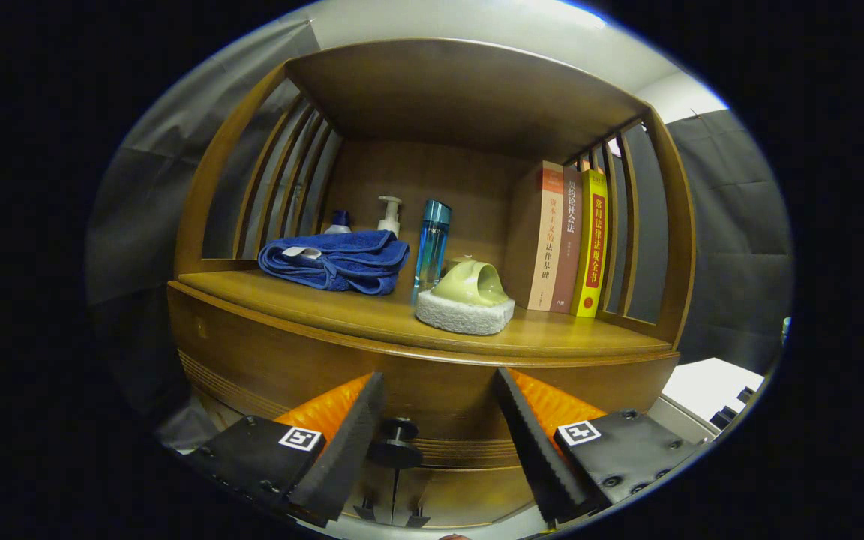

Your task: Pull open the drawer, take out the items inside it, and place them on the countertop above the cabinet.

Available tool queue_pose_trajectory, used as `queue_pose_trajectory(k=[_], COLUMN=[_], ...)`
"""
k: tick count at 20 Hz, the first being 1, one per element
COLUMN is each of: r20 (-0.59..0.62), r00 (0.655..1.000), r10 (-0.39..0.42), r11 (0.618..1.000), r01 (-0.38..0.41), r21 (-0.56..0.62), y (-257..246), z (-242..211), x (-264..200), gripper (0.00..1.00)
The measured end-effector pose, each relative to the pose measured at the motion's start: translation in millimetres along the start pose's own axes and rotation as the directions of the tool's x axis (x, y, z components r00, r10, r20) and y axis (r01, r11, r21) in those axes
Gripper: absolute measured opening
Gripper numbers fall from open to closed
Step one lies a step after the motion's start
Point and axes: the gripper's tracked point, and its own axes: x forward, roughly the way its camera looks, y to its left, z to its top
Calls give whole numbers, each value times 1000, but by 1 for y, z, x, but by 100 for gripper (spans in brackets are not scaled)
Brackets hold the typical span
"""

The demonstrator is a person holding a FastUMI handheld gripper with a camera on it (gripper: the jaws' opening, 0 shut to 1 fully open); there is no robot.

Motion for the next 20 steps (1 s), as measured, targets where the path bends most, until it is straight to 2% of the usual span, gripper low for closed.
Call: queue_pose_trajectory(k=[5,9,20], r20=[2,20,129], r00=[1000,998,991], r10=[8,67,19], r11=[999,998,999], r01=[-8,-67,-23], r21=[-43,-2,33], y=[8,25,-3], z=[-1,12,87], x=[0,-6,-73], gripper=[99,99,98])
